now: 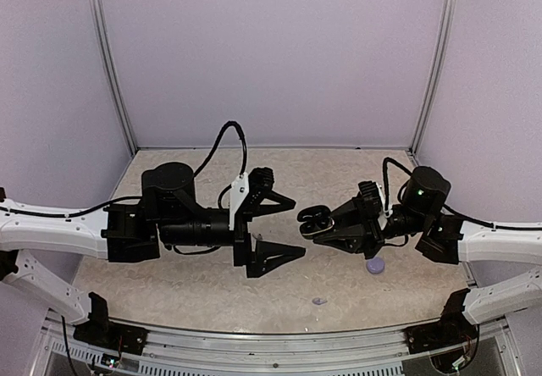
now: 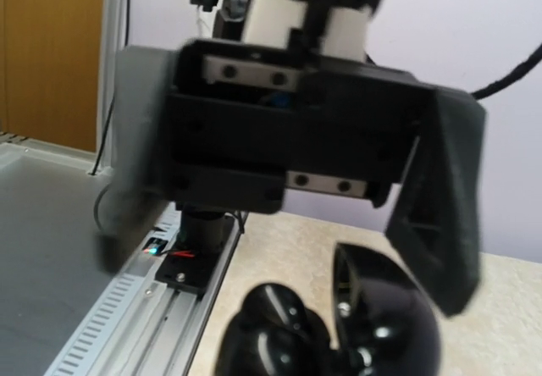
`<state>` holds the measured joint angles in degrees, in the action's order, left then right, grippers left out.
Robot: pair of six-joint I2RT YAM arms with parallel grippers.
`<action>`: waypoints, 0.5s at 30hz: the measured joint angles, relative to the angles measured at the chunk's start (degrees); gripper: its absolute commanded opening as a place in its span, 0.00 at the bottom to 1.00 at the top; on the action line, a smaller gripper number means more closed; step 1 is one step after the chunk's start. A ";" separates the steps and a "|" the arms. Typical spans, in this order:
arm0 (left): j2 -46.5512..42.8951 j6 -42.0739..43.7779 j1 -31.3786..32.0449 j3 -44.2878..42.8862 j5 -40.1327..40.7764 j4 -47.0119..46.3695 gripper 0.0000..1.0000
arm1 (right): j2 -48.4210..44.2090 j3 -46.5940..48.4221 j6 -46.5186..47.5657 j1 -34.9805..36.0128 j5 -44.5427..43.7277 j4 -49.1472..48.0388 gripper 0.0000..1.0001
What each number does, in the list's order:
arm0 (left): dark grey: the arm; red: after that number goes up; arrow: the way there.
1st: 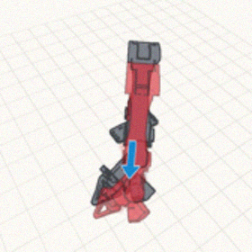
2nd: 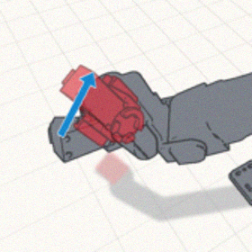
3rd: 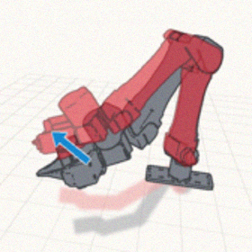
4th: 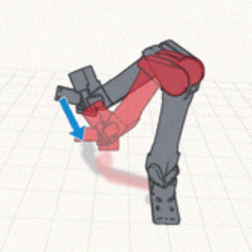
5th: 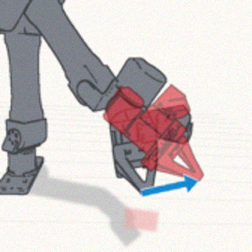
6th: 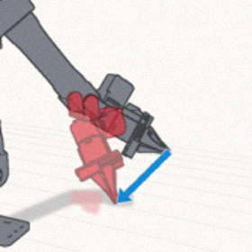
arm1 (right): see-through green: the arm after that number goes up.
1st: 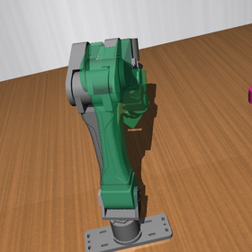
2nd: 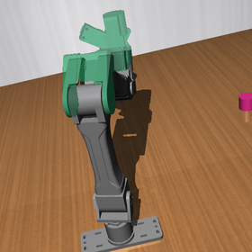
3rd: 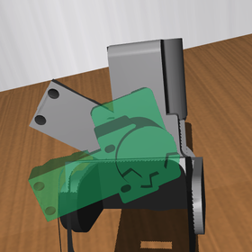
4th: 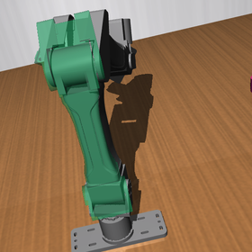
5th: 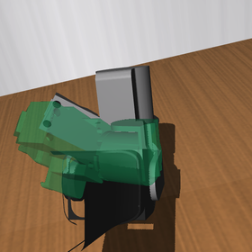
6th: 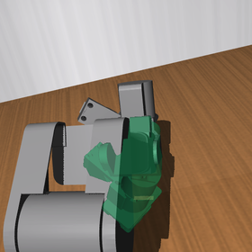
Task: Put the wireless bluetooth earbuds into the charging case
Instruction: Close the charging case.
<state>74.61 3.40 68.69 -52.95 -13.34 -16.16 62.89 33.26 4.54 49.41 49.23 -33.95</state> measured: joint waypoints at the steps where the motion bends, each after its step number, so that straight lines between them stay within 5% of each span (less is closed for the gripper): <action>1: 0.02 0.83 0.66 0.04 -0.15 -0.09 0.96 | 0.00 0.04 0.26 0.02 0.26 0.24 0.00; 15: 2.05 7.45 5.92 0.04 0.09 -1.05 0.90 | 0.22 0.76 0.81 0.46 2.05 1.68 0.00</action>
<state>76.66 10.85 74.61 -52.90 -13.26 -17.21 63.11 34.02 5.34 49.87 51.29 -32.27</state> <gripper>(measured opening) 0.907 0.238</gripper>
